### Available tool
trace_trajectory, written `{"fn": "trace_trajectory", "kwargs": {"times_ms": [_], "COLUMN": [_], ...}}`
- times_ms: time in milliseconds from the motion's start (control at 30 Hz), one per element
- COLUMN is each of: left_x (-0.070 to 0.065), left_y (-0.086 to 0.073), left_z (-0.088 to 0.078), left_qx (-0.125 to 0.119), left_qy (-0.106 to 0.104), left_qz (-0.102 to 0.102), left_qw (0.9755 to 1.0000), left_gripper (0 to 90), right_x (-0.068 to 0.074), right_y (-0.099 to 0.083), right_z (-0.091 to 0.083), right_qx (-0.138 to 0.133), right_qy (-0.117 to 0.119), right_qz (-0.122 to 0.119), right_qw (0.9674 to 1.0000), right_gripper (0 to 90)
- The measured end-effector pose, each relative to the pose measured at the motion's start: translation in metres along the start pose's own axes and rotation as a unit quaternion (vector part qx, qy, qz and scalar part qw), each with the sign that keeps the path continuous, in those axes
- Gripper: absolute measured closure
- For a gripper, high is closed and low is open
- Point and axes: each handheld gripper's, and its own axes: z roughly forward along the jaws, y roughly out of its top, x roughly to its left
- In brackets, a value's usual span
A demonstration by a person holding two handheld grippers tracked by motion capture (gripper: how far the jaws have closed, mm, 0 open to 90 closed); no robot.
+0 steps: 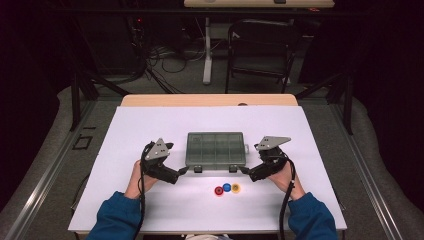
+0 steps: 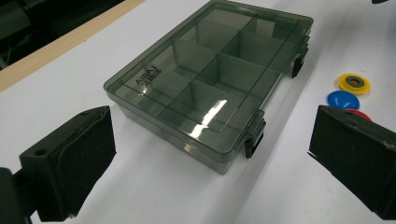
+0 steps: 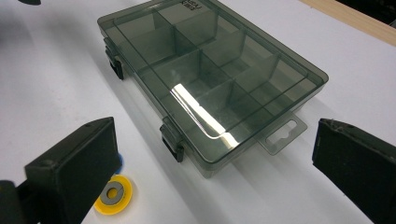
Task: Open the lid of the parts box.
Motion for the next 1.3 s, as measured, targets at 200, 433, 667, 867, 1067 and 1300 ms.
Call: {"fn": "trace_trajectory", "kwargs": {"times_ms": [200, 433, 667, 867, 1067, 1300], "left_x": [0.005, 0.009, 0.007, 0.008, 0.008, 0.008], "left_y": [0.002, -0.004, -0.010, -0.012, -0.013, -0.016], "left_z": [0.008, 0.011, 0.021, 0.022, 0.024, 0.027], "left_qx": [0.009, 0.014, 0.041, 0.045, 0.052, 0.066], "left_qy": [-0.009, -0.015, -0.016, -0.016, -0.022, -0.023], "left_qz": [-0.002, -0.014, -0.016, -0.018, -0.018, -0.015], "left_qw": [0.9999, 0.9997, 0.9989, 0.9987, 0.9983, 0.9974], "left_gripper": [0.1, 0.2, 0.2, 4.1, 11.7, 18.7], "right_x": [0.000, 0.000, -0.001, 0.001, 0.001, 0.001], "right_y": [0.005, 0.002, -0.005, -0.008, -0.011, -0.013], "right_z": [0.006, 0.010, 0.015, 0.019, 0.020, 0.023], "right_qx": [0.014, 0.020, 0.034, 0.045, 0.053, 0.059], "right_qy": [0.001, 0.002, 0.000, -0.004, -0.006, -0.006], "right_qz": [-0.005, -0.002, 0.001, -0.005, -0.002, -0.004], "right_qw": [0.9999, 0.9998, 0.9994, 0.9990, 0.9986, 0.9982], "right_gripper": [0.9, 5.0, 13.9, 18.9, 22.7, 29.8]}}
